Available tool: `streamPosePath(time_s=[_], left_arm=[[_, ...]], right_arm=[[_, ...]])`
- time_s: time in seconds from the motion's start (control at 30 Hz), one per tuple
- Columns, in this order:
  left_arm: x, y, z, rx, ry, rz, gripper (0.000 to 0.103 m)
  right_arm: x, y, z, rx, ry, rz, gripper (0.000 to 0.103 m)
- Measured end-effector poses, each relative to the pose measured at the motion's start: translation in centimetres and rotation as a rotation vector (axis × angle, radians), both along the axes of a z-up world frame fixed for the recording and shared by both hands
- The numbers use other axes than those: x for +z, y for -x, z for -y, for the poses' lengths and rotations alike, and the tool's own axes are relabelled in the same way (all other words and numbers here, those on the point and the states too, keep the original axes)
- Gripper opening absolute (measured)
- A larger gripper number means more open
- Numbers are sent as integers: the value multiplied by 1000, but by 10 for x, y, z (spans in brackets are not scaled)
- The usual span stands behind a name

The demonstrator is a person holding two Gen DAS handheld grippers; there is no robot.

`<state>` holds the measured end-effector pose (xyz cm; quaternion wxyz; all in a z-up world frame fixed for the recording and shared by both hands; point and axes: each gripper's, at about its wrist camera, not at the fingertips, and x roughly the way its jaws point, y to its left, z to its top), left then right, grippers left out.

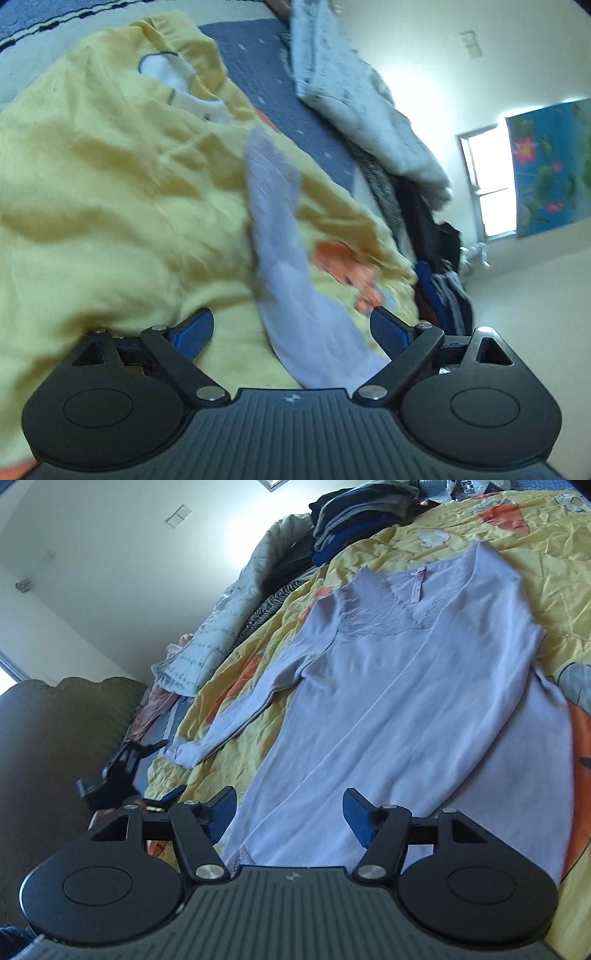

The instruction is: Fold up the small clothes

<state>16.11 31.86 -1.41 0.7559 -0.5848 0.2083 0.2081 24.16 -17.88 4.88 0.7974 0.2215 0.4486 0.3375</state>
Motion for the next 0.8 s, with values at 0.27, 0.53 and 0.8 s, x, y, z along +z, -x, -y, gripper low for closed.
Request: streamPosePath(time_s=[0.27, 0.53, 0.8], left_arm=[[10, -29, -12, -16, -223, -149, 7], [63, 14, 62, -166, -92, 103, 6], [116, 64, 190, -446, -510, 305, 15]], right_arm=[[8, 10, 0, 5, -24, 6, 72], [5, 9, 11, -35, -146, -62, 75], [-6, 8, 16, -63, -255, -132, 77]])
